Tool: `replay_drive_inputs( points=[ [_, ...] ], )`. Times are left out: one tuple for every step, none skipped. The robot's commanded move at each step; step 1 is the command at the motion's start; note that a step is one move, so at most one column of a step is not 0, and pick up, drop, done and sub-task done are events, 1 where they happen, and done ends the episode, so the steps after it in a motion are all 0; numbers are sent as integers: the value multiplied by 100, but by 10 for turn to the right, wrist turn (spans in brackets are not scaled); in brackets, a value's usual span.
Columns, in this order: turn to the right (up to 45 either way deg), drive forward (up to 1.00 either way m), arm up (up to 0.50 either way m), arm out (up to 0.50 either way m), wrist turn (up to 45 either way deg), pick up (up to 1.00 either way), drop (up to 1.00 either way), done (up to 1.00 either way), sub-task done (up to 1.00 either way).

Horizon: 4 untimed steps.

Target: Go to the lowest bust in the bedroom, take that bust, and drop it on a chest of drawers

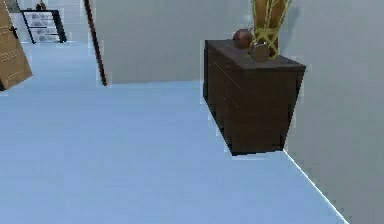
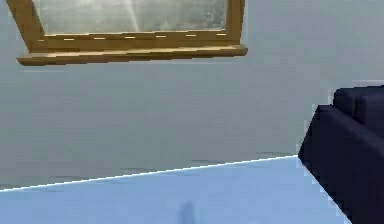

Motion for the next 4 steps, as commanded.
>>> replay_drive_inputs(
  points=[
    [0,100,0,0,0,0,0,0,0],
    [0,100,0,0,0,0,0,0,0],
    [0,15,0,0,0,0,0,0,0],
    [-450,0,0,0,0,0,0,0,0]
  ],
)
